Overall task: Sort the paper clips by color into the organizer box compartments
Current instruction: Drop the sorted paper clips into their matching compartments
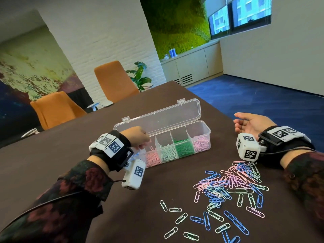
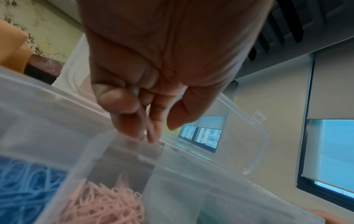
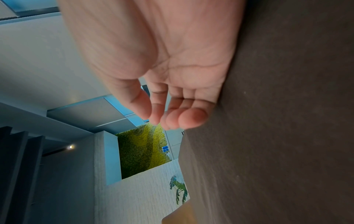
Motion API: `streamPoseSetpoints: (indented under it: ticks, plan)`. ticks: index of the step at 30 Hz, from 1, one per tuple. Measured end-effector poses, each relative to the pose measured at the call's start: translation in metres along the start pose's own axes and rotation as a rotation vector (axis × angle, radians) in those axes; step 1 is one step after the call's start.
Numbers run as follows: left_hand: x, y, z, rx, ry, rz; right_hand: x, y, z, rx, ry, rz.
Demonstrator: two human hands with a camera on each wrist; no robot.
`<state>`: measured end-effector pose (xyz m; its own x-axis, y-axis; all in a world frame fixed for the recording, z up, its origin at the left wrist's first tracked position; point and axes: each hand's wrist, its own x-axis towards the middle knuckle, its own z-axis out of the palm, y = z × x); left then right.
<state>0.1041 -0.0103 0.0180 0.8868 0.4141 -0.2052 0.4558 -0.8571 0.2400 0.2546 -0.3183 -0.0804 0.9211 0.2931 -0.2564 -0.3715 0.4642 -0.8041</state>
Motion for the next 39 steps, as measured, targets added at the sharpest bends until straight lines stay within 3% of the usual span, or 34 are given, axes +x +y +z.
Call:
streamPoseSetpoints:
  ticks: [9, 13, 17, 20, 28, 35, 39]
  plan:
    - [-0.011, 0.003, -0.003, -0.051, 0.069, 0.087, 0.000, 0.000, 0.000, 0.000, 0.006, 0.011]
    - [-0.035, 0.025, 0.005, -0.018, 0.032, 0.325, 0.003, 0.001, -0.001, 0.010, 0.012, 0.013]
    - [-0.063, 0.061, 0.030, 0.147, -0.140, 0.672, 0.003, 0.001, 0.000, 0.013, 0.024, 0.017]
    - [-0.069, 0.082, 0.056, 0.275, -0.202, 0.793, 0.002, 0.000, -0.001, 0.024, 0.029, 0.015]
    - [-0.068, 0.097, 0.089, 0.518, -0.305, 0.697, 0.003, 0.000, -0.001, 0.025, 0.042, 0.032]
    - [-0.068, 0.087, 0.088, 0.383, -0.330, 0.700, 0.000, 0.000, -0.001, 0.025, 0.051, 0.025]
    - [-0.066, 0.079, 0.085, 0.136, -0.423, 0.656, -0.002, -0.001, 0.000, 0.031, 0.057, 0.032]
